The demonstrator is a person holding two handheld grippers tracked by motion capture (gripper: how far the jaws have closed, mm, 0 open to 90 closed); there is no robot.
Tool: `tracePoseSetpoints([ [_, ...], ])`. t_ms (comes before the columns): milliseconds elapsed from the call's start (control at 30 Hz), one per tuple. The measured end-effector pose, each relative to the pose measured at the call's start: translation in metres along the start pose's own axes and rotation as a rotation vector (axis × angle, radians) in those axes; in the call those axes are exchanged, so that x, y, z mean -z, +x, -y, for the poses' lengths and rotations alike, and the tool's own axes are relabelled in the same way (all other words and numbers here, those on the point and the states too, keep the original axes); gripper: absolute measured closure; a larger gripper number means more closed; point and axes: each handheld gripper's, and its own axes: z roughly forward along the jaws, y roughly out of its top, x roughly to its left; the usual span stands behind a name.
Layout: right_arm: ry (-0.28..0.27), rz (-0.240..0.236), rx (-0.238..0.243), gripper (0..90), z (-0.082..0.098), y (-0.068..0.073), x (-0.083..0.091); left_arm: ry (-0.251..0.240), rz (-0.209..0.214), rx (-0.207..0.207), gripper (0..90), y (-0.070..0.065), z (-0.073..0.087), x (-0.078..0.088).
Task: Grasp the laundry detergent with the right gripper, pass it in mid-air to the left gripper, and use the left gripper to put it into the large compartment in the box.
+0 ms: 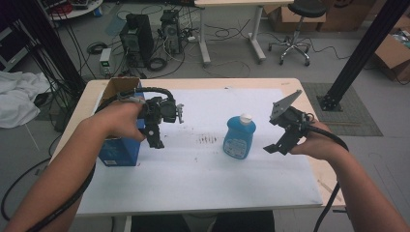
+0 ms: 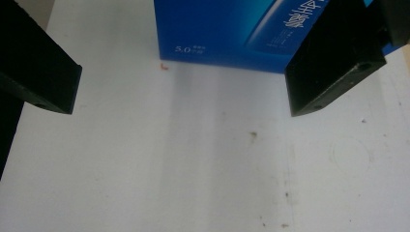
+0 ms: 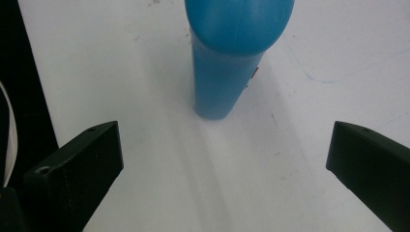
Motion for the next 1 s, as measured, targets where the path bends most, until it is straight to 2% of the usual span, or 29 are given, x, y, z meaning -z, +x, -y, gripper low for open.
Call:
tracePoseSetpoints([
  [33,0.0,0.0,0.0,0.0,0.0,0.0,0.0,0.0,0.0,0.0,0.1,0.0,0.0,0.0],
  [67,-0.05,0.001,-0.02,0.0,0.006,-0.001,-0.006,0.002,0.0,-0.001,0.0,-0.001,0.0,0.0],
  [400,-0.161,0.007,-0.072,0.0,0.023,0.001,-0.032,0.0,-0.002,-0.001,0.0,-0.002,0.004,0.001],
  [533,-0.236,0.013,-0.102,0.0,0.029,0.0,-0.042,-0.008,-0.002,-0.002,0.0,-0.003,0.004,0.0],
  [1000,-0.345,0.02,-0.124,0.0,0.031,0.001,-0.071,-0.008,0.0,-0.007,0.0,-0.006,0.005,-0.001],
])
